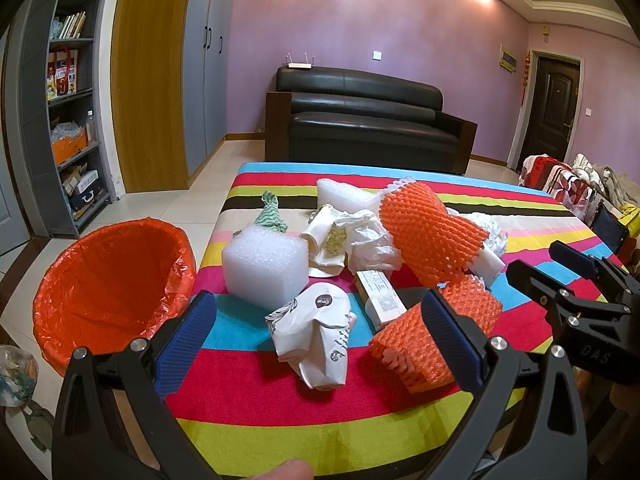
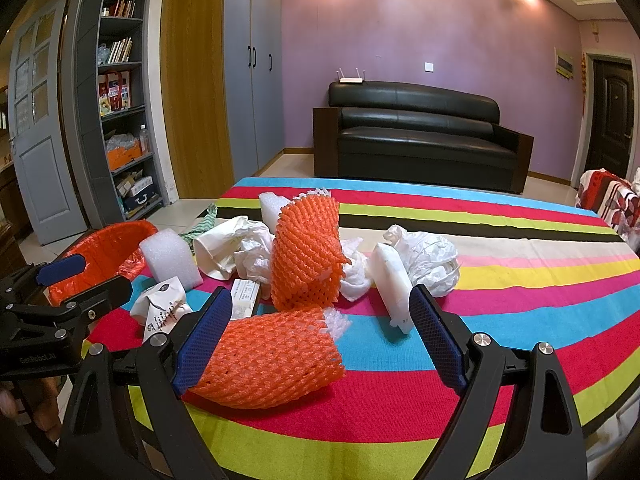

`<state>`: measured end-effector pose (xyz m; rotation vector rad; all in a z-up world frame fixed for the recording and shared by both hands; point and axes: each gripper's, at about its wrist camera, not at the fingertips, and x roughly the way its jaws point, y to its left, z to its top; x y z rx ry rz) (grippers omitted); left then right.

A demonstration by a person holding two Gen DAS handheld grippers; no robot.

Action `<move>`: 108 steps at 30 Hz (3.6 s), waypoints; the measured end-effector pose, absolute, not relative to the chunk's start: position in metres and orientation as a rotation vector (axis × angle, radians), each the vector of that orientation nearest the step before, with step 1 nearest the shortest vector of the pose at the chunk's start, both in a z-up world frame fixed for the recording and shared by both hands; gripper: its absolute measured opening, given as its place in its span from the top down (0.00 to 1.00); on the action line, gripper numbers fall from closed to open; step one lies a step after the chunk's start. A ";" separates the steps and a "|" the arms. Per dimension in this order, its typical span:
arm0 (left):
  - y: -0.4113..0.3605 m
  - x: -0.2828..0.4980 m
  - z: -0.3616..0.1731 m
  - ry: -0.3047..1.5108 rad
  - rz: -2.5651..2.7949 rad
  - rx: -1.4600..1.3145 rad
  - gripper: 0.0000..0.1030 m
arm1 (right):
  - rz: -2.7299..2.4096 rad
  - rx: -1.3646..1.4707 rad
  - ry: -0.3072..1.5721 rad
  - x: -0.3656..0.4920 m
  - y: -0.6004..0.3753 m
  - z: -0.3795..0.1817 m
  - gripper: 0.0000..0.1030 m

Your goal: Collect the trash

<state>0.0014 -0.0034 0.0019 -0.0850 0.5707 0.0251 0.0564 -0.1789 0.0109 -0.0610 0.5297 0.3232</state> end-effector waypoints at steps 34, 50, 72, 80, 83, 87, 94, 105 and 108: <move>0.002 0.000 -0.001 0.572 0.023 -0.087 0.04 | 0.320 -0.063 0.532 0.056 -0.178 0.012 0.18; 0.002 0.001 -0.001 0.572 0.023 -0.087 0.04 | 0.319 -0.063 0.532 0.056 -0.178 0.012 0.18; 0.017 0.020 -0.030 0.739 0.043 -0.125 0.05 | 0.350 -0.082 0.641 0.065 -0.172 -0.007 0.18; 0.026 0.041 -0.048 0.802 0.036 -0.146 0.05 | 0.351 -0.087 0.666 0.068 -0.170 -0.012 0.18; 0.027 0.049 -0.055 0.828 0.027 -0.165 0.05 | 0.350 -0.087 0.669 0.068 -0.170 -0.012 0.18; 0.026 0.055 -0.059 0.850 0.016 -0.169 0.13 | 0.351 -0.089 0.674 0.068 -0.170 -0.013 0.18; 0.022 0.058 -0.061 0.876 -0.027 -0.162 0.49 | 0.358 -0.092 0.680 0.069 -0.168 -0.016 0.18; 0.020 0.046 -0.041 0.823 -0.070 -0.172 0.49 | 0.386 -0.123 0.727 0.071 -0.153 -0.028 0.18; 0.021 0.039 -0.029 0.795 -0.083 -0.167 0.49 | 0.389 -0.126 0.755 0.075 -0.149 -0.035 0.18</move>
